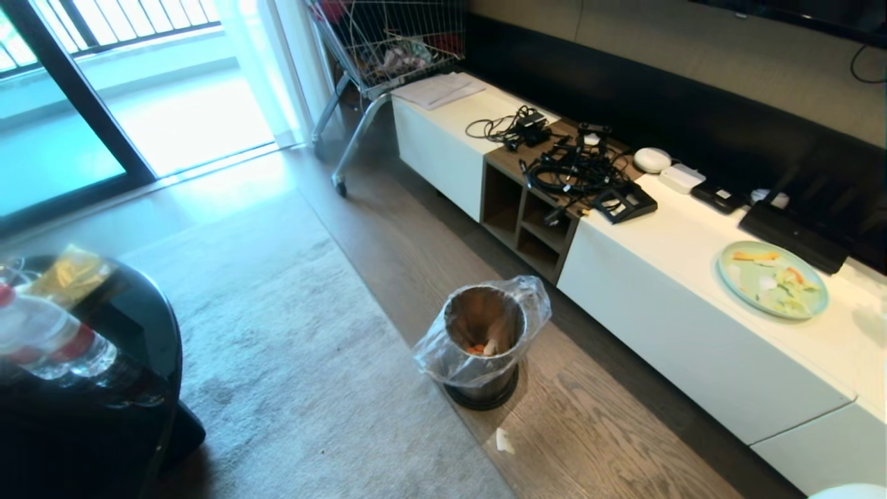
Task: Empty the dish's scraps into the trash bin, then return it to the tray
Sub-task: Put the bowl back to the table
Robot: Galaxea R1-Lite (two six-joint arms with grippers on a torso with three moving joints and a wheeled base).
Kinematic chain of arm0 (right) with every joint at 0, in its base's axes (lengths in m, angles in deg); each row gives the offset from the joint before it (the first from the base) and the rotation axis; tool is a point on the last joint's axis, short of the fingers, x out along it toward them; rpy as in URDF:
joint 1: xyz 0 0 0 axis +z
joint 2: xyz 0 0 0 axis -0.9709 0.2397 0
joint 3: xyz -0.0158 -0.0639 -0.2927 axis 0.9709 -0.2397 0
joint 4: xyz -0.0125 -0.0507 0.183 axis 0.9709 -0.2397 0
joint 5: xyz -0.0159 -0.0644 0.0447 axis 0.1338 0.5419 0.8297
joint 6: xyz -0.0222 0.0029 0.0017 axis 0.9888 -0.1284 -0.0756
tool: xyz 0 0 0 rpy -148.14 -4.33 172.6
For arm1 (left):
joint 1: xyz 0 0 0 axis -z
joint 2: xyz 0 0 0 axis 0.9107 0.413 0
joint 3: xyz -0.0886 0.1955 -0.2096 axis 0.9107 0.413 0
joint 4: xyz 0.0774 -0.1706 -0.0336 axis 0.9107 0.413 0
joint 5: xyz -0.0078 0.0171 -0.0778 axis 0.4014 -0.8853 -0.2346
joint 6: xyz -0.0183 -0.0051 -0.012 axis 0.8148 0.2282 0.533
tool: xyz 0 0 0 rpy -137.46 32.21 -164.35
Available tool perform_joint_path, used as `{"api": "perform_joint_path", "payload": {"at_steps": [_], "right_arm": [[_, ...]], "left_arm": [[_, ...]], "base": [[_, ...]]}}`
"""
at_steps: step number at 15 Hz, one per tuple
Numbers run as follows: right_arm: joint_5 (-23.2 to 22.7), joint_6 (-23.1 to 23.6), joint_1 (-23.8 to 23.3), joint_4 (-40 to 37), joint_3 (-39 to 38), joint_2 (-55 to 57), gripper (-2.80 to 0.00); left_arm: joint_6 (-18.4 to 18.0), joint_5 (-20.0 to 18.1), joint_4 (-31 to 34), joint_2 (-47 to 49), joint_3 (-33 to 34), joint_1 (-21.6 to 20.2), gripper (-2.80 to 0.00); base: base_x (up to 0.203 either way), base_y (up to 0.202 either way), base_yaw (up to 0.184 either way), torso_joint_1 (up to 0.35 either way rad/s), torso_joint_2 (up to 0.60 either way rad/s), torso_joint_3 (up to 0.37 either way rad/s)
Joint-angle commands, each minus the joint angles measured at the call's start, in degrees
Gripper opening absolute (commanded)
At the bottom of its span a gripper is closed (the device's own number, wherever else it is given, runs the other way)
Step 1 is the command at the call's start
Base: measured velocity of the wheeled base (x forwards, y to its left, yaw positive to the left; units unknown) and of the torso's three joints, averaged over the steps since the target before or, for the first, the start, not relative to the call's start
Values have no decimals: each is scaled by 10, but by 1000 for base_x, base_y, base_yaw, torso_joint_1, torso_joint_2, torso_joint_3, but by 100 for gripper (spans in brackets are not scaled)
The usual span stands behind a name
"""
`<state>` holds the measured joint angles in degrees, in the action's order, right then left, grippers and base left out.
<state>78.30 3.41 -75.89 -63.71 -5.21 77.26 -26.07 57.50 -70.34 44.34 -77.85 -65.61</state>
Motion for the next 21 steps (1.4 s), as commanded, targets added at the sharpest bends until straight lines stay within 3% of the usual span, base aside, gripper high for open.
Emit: {"api": "perform_joint_path", "payload": {"at_steps": [1,11,21], "right_arm": [[0,0,0,0,0,1,-280],[0,0,0,0,0,1,-280],[0,0,0,0,0,1,-280]], "left_arm": [[1,0,0,0,0,0,-280],[1,0,0,0,0,0,-280],[0,0,0,0,0,0,-280]], "base": [[0,0,0,-2,2,208],[0,0,0,2,2,202],[0,0,0,2,1,32]]}}
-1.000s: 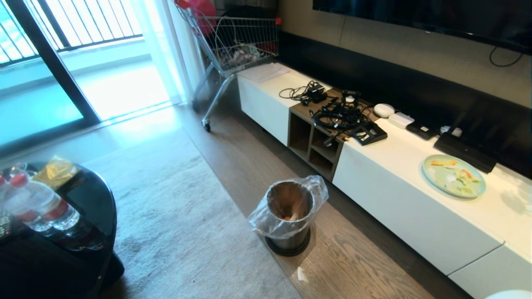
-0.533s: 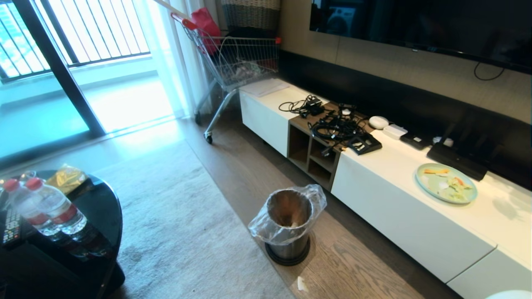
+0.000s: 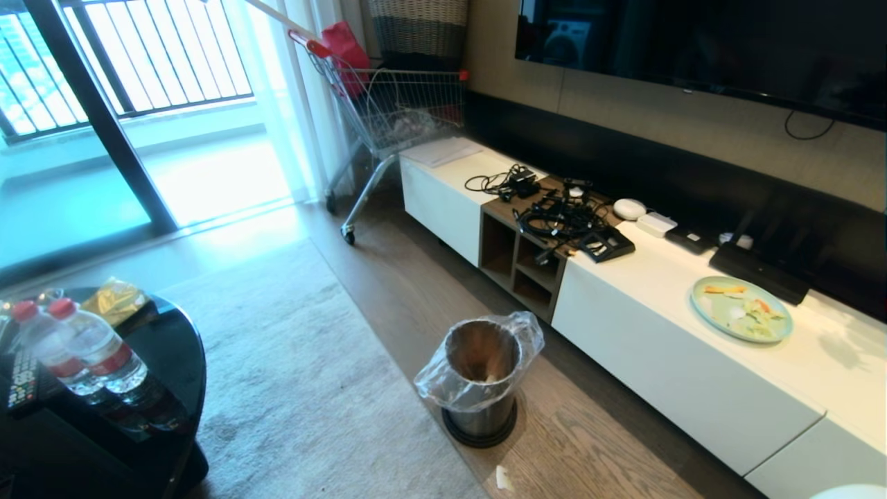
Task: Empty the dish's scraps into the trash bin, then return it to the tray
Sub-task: Put the bowl back to the table
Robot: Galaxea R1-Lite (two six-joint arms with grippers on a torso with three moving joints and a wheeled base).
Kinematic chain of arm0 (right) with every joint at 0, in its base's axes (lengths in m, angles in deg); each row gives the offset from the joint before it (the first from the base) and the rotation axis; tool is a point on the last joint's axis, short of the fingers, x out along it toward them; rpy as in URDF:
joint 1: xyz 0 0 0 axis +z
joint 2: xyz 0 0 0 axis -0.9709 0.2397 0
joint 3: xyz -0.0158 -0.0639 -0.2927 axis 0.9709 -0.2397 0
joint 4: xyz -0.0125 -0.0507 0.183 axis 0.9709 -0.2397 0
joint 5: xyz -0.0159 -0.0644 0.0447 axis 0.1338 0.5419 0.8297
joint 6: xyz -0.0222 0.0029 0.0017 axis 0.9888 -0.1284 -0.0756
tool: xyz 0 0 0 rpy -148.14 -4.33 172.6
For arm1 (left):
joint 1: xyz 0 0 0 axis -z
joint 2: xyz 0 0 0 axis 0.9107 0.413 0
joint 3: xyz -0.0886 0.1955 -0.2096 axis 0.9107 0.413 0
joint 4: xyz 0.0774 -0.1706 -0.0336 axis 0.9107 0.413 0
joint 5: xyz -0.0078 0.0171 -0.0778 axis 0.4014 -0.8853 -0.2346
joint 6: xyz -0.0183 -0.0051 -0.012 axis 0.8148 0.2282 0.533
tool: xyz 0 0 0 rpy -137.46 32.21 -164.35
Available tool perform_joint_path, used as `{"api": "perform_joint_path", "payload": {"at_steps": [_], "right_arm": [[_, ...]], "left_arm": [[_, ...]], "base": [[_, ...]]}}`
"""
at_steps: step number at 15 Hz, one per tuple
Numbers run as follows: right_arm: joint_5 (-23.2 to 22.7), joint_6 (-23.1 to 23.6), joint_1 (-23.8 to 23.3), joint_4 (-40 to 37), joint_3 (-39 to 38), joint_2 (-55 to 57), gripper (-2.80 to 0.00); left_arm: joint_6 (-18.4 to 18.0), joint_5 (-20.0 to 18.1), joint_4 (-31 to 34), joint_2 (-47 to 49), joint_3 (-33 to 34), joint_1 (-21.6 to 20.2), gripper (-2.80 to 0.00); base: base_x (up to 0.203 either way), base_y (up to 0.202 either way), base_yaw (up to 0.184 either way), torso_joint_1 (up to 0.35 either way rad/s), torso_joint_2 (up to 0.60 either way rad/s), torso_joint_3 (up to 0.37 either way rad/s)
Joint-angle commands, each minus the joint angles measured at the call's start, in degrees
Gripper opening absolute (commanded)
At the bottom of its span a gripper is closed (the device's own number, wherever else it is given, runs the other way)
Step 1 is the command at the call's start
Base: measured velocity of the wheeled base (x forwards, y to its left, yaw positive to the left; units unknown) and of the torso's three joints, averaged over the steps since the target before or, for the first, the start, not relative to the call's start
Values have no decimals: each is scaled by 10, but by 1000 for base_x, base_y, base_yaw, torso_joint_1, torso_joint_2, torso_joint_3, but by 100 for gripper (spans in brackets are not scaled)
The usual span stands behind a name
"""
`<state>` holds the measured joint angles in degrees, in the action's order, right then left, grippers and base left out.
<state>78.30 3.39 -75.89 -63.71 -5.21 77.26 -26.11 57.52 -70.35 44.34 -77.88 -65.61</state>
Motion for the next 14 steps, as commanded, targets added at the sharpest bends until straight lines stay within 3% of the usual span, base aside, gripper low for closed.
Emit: {"api": "perform_joint_path", "payload": {"at_steps": [1,14], "right_arm": [[0,1,0,0,0,1,-280],[0,1,0,0,0,1,-280]], "left_arm": [[0,0,0,0,0,0,-280],[0,0,0,0,0,0,-280]], "base": [[0,0,0,0,0,0],[0,0,0,0,0,0]]}}
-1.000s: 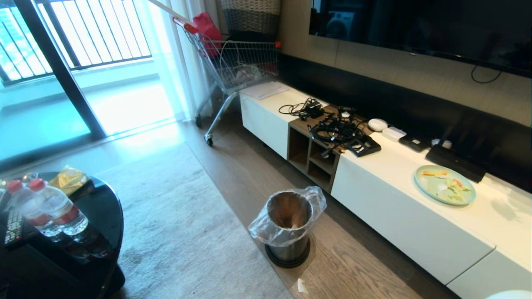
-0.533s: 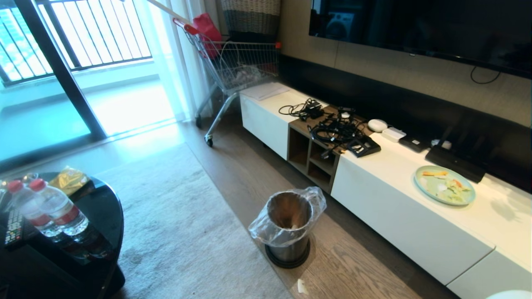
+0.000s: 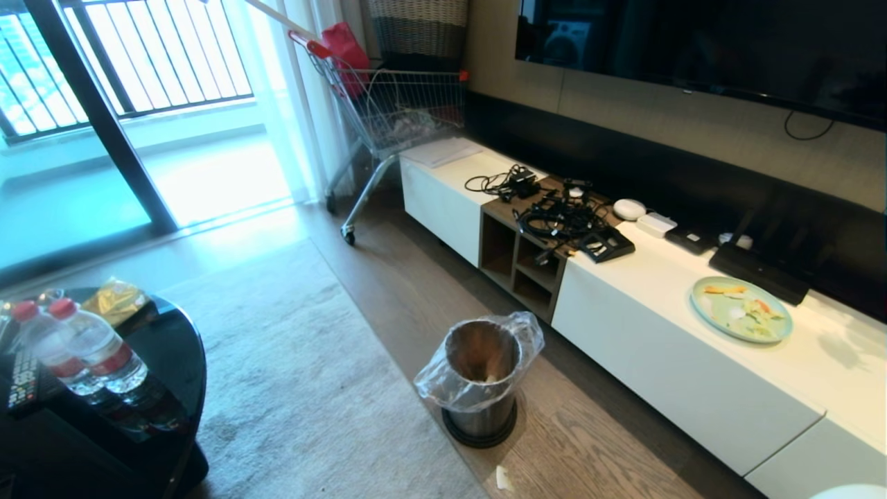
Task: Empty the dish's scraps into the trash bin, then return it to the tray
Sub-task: Put the bowl back to the table
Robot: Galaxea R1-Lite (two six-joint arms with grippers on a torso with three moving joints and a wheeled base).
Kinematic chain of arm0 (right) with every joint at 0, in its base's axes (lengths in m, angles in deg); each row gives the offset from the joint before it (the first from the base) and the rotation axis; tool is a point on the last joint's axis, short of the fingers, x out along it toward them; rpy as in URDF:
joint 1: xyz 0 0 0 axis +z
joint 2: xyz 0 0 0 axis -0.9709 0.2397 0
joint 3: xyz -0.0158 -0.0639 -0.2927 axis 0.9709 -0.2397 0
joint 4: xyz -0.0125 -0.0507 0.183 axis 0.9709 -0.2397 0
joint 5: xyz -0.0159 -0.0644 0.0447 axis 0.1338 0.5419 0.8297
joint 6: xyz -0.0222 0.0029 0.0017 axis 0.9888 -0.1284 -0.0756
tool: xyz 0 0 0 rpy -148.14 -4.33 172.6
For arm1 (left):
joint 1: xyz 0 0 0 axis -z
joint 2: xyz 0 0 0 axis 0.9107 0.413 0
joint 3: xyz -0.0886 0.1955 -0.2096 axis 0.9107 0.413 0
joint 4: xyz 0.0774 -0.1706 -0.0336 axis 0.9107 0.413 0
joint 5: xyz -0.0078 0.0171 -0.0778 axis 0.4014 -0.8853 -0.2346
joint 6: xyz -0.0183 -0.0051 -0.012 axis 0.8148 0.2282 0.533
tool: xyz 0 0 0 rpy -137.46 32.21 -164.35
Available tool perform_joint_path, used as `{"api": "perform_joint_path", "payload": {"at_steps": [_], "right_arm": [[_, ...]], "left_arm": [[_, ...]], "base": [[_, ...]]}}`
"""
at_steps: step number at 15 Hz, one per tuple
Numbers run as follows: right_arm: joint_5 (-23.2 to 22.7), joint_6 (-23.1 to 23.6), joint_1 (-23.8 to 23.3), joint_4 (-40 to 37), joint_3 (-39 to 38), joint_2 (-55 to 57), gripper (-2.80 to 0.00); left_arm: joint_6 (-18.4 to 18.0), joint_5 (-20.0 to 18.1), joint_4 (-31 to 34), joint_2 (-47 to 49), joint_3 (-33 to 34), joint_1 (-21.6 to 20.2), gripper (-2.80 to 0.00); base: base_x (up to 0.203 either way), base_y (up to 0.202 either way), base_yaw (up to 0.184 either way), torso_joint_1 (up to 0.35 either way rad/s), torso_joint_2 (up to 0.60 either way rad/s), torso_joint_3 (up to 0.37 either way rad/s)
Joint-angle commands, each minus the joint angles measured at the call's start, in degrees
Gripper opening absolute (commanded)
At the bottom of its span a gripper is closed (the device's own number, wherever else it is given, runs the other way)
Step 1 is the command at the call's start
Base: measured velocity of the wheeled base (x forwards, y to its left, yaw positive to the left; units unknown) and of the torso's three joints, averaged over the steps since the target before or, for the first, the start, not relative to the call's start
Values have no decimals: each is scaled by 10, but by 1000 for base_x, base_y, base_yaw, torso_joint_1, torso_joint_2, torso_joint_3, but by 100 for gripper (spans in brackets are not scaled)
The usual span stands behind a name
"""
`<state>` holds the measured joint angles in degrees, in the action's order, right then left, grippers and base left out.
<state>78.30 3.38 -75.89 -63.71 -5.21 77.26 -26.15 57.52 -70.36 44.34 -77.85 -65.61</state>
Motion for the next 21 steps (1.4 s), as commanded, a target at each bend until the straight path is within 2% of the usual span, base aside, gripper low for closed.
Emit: {"api": "perform_joint_path", "payload": {"at_steps": [1,12,21], "right_arm": [[0,1,0,0,0,1,-280],[0,1,0,0,0,1,-280],[0,1,0,0,0,1,-280]], "left_arm": [[1,0,0,0,0,0,-280],[1,0,0,0,0,0,-280],[1,0,0,0,0,0,-280]], "base": [[0,0,0,0,0,0],[-169,0,-1,1,3,3],[-6,0,0,-1,0,1]]}}
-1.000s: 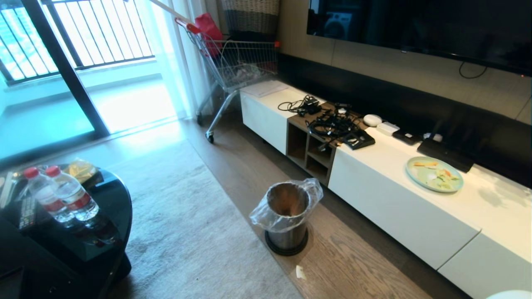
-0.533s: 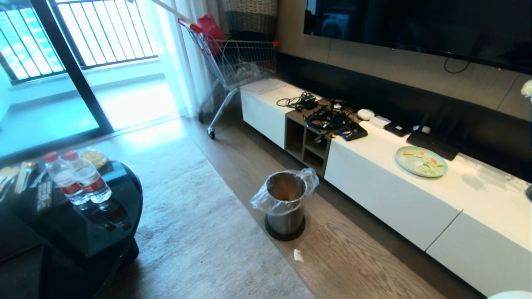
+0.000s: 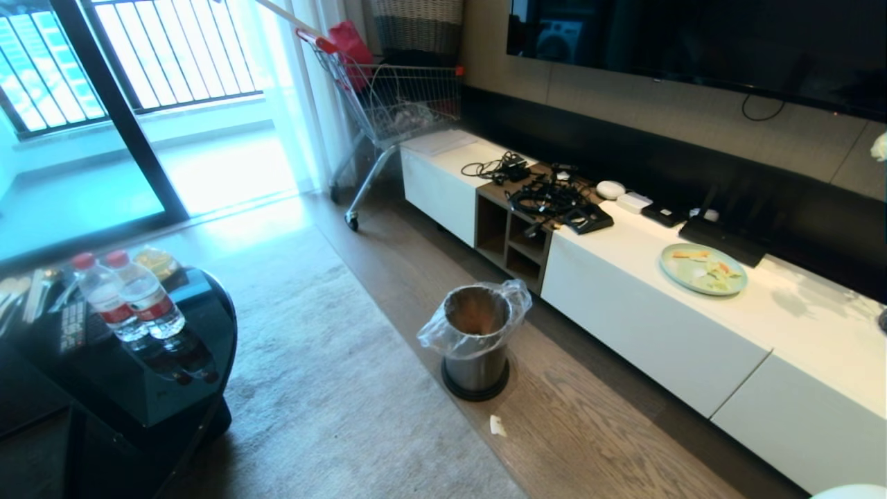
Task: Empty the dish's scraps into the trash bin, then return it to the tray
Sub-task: Put the bowl back to the table
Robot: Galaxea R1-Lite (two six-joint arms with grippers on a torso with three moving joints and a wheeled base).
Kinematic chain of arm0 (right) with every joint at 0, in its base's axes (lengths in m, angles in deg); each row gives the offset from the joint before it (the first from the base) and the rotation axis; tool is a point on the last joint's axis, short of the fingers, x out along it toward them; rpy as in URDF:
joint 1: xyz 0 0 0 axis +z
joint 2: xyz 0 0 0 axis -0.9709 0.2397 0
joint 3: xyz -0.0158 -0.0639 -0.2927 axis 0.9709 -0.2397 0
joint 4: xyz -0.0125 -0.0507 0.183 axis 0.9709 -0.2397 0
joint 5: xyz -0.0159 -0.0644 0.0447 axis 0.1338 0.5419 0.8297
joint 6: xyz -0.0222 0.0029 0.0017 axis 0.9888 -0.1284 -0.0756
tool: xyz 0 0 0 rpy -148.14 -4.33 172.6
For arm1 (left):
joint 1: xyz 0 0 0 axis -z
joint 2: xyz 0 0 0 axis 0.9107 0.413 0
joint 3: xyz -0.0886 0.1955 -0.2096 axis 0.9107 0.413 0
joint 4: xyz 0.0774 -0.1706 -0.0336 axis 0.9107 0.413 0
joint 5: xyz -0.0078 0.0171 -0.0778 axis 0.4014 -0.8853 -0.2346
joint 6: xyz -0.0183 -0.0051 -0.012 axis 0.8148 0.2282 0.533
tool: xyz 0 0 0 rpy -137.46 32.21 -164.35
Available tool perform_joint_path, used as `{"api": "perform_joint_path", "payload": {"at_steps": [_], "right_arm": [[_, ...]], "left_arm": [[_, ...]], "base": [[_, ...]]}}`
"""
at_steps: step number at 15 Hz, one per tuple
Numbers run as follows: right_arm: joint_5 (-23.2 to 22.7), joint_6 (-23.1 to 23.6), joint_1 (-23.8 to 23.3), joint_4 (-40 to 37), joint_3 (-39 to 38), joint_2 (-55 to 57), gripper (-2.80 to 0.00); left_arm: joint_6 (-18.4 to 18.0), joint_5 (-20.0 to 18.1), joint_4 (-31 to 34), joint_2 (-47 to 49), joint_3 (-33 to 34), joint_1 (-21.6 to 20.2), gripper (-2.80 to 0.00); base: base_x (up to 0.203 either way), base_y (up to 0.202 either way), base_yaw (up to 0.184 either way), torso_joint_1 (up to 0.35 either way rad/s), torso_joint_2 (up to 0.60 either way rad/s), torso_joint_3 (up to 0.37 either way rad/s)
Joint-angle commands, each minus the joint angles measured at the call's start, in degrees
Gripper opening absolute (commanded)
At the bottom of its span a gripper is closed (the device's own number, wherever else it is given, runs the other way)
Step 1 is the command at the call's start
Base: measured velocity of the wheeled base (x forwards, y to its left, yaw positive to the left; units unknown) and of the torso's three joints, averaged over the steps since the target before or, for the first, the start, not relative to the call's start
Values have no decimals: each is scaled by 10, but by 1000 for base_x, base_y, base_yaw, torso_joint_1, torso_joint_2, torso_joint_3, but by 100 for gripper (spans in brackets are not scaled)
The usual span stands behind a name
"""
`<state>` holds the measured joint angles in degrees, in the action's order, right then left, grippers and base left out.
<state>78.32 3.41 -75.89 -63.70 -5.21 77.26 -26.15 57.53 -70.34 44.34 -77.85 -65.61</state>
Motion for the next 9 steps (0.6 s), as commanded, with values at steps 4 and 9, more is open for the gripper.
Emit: {"api": "perform_joint_path", "payload": {"at_steps": [4,9], "right_arm": [[-1,-1,0,1,0,1,-280],[-1,-1,0,1,0,1,-280]], "left_arm": [[1,0,0,0,0,0,-280],[1,0,0,0,0,0,-280]], "base": [[0,0,0,0,0,0],[0,0,0,0,0,0]]}}
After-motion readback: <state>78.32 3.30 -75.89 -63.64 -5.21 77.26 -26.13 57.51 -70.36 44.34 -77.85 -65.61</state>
